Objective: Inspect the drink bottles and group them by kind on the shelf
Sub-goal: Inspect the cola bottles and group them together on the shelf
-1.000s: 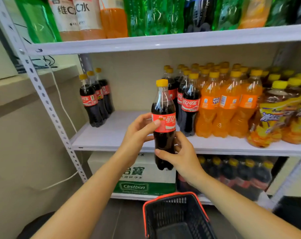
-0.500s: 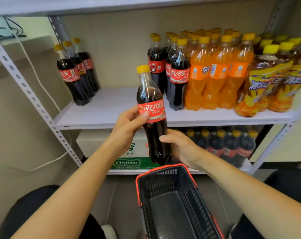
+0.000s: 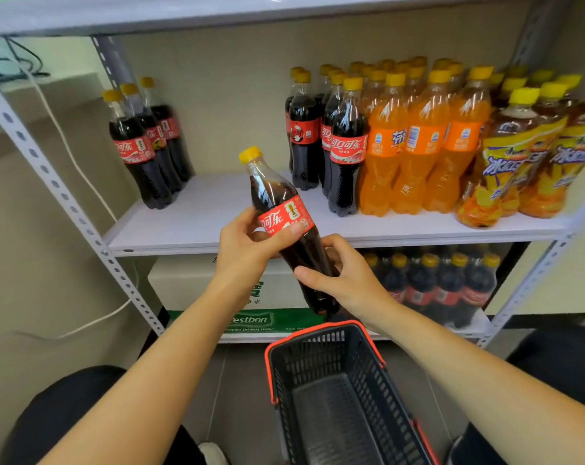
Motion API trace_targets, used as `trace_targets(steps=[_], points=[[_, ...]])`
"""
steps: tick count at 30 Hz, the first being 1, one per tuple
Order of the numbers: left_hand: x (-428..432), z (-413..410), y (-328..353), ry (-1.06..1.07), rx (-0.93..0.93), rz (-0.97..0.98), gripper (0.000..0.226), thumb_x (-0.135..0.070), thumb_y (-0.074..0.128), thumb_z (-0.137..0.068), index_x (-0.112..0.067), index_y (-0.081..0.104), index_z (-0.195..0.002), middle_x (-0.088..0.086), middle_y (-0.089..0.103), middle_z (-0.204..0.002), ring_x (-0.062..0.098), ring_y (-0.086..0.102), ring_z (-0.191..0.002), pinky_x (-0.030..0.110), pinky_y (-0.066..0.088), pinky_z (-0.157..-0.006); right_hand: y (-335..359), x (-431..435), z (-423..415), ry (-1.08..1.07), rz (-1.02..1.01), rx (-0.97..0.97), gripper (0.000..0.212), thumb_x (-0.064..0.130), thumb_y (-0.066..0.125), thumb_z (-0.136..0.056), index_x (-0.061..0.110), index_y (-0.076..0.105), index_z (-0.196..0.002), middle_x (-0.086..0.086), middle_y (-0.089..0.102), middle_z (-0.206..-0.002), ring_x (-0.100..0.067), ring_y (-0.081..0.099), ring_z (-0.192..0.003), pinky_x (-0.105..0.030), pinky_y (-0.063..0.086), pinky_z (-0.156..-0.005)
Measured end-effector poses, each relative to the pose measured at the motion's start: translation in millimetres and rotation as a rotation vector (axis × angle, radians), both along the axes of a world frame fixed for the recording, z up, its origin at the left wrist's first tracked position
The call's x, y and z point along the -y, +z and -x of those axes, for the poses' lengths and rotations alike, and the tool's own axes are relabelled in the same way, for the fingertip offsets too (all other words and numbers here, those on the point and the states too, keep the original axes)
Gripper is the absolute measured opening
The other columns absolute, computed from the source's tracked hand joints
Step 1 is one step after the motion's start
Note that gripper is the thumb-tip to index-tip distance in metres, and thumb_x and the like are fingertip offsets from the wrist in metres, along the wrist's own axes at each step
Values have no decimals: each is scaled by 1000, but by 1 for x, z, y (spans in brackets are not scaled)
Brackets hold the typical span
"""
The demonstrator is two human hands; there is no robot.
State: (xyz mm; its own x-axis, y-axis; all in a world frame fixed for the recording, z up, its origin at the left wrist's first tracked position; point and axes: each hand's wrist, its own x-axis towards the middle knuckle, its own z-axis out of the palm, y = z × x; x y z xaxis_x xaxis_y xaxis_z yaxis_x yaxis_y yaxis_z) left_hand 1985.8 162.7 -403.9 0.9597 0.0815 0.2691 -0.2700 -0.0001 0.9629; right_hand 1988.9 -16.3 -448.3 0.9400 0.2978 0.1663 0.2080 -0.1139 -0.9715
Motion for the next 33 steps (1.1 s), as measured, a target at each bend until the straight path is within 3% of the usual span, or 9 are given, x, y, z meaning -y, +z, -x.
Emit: trace_targets(steps=[5,10,13,15,20,22,25,29,33], points=[[-7,1,-3,-95,-9,97,62,-32,85,-72,-16,62,-127,8,75,-113,27,72,-106,35,60,-81,6,5,-4,193,-90,-108,39,34,73,-85,22,68,-122,1,76,-113,-15,71,-110,-29,54,-92],[-5,-2,-2,-72,-41,60,50,-31,80,-76,-16,66,-121,1,74,-105,23,71,-103,39,58,-86,3,3,0,12,-85,15,39,31,84,-77,24,69,-112,6,77,-104,-9,72,-100,-21,53,-83],[-4,-2,-2,-2,-35,20,53,-43,83,-69,-22,70,-116,13,71,-114,32,70,-107,51,59,-93,0,3,2,-69,-25,119,43,23,89,-77,21,66,-114,3,75,-104,-9,70,-100,-20,54,-85],[-6,-2,-2,-4,-15,68,48,-34,85,-72,-18,71,-115,20,68,-117,38,67,-110,55,57,-95,0,4,2,-91,27,159,47,25,90,-76,21,63,-115,0,73,-103,-11,70,-97,-22,55,-85],[-7,-1,-4,-108,-19,195,48,-15,72,-82,-4,61,-128,13,70,-111,27,68,-105,44,56,-97,9,13,-5,149,-32,-106,45,35,75,-81,19,65,-122,-1,75,-112,-14,71,-106,-28,54,-92],[-7,0,-5,-167,-21,236,50,-13,67,-86,-1,57,-134,12,70,-112,25,68,-105,42,56,-96,10,15,-5,241,-28,-157,36,34,71,-84,18,70,-116,4,75,-101,-12,71,-97,-25,53,-85],[-8,-2,-4,-234,-39,268,46,-15,61,-91,-5,57,-135,6,70,-110,22,66,-104,37,56,-92,9,13,-2,201,-39,-105,26,37,72,-83,22,73,-104,6,74,-89,-9,70,-88,-23,53,-77],[-9,-6,-1,-155,-100,129,39,-41,66,-87,-22,67,-121,-5,72,-106,12,68,-100,25,56,-81,7,12,0,25,-15,-15,37,34,85,-78,20,67,-108,-9,74,-100,-24,72,-94,-40,57,-85],[-9,-7,-5,-38,-110,163,54,-49,81,-70,-17,69,-112,-3,75,-101,14,72,-97,32,58,-81,4,12,3,-51,164,151,44,32,89,-77,25,65,-114,6,71,-102,-7,69,-91,-26,56,-83]])
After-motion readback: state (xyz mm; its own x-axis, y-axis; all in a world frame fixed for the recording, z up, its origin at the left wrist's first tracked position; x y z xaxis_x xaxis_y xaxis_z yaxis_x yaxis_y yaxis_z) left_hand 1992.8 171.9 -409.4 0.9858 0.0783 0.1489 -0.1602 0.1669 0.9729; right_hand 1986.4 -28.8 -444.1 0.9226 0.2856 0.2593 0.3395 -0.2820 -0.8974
